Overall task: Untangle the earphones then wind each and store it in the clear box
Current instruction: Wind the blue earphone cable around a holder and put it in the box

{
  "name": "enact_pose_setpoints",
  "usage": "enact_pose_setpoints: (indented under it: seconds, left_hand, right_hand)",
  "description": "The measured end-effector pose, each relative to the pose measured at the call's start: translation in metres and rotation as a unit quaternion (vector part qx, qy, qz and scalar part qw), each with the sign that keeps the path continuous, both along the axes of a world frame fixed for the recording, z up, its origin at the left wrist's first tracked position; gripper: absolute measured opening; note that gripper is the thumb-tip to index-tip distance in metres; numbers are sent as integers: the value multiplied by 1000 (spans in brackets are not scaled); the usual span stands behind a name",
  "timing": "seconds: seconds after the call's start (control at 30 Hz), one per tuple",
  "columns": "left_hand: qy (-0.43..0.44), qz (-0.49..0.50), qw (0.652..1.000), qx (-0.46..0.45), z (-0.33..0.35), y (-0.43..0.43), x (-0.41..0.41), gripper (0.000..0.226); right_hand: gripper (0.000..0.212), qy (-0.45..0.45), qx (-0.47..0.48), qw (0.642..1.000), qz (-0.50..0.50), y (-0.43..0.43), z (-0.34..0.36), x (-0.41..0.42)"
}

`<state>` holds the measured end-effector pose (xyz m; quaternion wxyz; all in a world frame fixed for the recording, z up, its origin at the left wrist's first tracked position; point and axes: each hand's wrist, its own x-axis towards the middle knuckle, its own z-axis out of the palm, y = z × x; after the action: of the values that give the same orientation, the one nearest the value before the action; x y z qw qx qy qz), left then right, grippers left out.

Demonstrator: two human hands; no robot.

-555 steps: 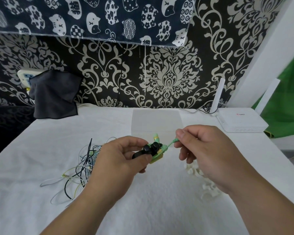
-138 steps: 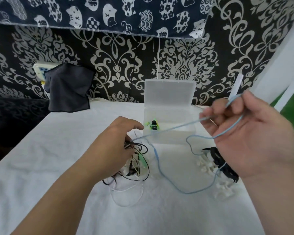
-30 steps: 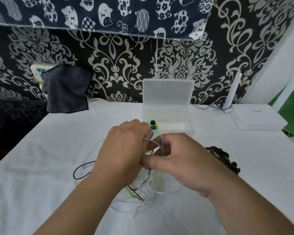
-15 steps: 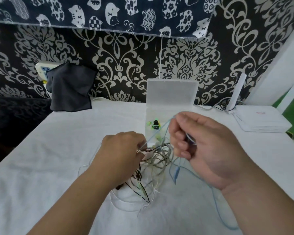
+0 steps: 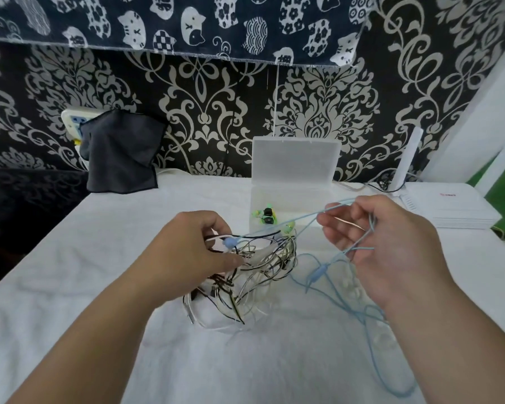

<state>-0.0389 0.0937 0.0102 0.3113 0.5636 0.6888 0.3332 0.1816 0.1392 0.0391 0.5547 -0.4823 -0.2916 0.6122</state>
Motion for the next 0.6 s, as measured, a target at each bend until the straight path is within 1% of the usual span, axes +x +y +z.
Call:
enact_pose_setpoints:
  seconds: [0.03,0.1,0.13,0.17,0.2,0.27,0.3,0.33,0.37,0.43,0.5,0.53,0.6]
  left_hand:
    - [-24,3,1000,-3,1,0,0,25]
    - [-112,-2,994,-5,2,-1,-1,24]
    - [-153,-2,988,-2,4,-1,0,19]
    - [-180,3,984,2,5,-2,1,12]
    - [-198,19,980,5,4,-1,2,8]
    - [-208,69,976,1,1,1,2,24]
    - [-183,91,979,-10,-2,3,2,27]
    - [-126,108,986,-23,-5,4,1,27]
    - [-50,112,992,-35,-10,4,0,26]
    - [93,107,988,-58,-18,4,-5,25]
    - [190,107,971,-100,-22,4,-12,24]
    - [238,112,957,-122,-22,3,-14,24]
    - [351,136,916,-140,-16,-1,-13,27]
  right_hand:
    - [30,-7,0,1000,5,-1,0,0]
    - [30,-21,-9,999,38,-3,1,-2]
    - [31,-30,-15,997,65,-4,1,-3]
    - [32,-43,-20,994,94,-6,1,-4]
    - [33,-54,-22,991,119,-8,0,-6]
    - [33,-41,-24,986,158,-11,1,-9]
    - [33,-7,-27,985,171,-12,2,-9]
    - [33,36,-34,982,183,-13,5,-9]
    - [32,75,-38,977,195,-14,8,-9]
    - [28,108,-35,971,208,-16,15,-7]
    - [25,103,-29,971,215,-16,20,-3]
    - [25,86,-27,972,218,-16,20,-2]
    - [30,19,-23,976,218,-13,17,0]
